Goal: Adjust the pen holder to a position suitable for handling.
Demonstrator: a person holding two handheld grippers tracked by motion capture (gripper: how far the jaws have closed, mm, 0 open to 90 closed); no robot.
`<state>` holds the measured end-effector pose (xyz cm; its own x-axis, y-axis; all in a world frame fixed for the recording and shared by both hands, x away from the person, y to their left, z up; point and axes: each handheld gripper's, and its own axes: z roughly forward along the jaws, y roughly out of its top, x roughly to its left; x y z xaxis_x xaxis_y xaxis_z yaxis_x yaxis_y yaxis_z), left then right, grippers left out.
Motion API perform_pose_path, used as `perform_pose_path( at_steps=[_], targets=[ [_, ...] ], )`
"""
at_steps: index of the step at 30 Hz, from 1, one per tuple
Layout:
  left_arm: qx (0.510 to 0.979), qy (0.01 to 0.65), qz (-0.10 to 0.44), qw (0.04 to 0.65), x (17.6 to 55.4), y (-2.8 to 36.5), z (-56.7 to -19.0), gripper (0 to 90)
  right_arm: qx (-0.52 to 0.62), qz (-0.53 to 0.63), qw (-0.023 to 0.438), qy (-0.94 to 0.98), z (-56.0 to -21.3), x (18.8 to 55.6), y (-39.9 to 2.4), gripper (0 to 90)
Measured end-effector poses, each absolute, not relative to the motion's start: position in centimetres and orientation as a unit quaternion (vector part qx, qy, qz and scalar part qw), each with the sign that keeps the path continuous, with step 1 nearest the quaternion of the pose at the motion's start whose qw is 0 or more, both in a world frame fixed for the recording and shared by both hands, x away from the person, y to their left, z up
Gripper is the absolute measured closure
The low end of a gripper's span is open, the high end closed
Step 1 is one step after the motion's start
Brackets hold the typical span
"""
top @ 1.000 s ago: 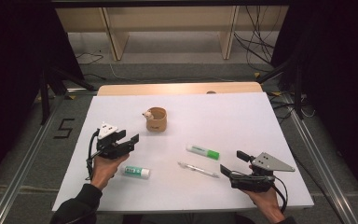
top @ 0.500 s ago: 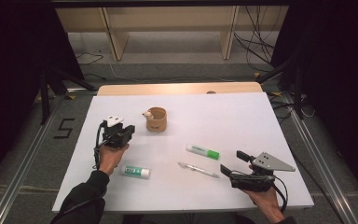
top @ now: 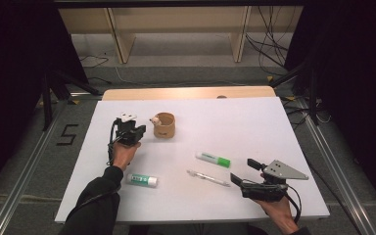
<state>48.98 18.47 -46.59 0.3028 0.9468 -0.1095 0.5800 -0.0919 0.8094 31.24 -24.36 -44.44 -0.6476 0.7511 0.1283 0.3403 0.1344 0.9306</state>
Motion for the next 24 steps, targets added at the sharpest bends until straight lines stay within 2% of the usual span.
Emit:
perform_pose_path(
  at_steps=[12, 24],
  targets=[
    [0.704, 0.551, 0.222, 0.390, 51.7, 17.5, -47.0, 89.2, 0.374, 0.542, 0.188, 0.729, -44.5, 31.3, -24.5, 18.0],
    [0.710, 0.546, 0.212, 0.391, 52.7, 16.6, -48.0, 89.3, 0.375, 0.540, 0.185, 0.730, -44.6, 31.3, -24.4, 18.1]
  ],
)
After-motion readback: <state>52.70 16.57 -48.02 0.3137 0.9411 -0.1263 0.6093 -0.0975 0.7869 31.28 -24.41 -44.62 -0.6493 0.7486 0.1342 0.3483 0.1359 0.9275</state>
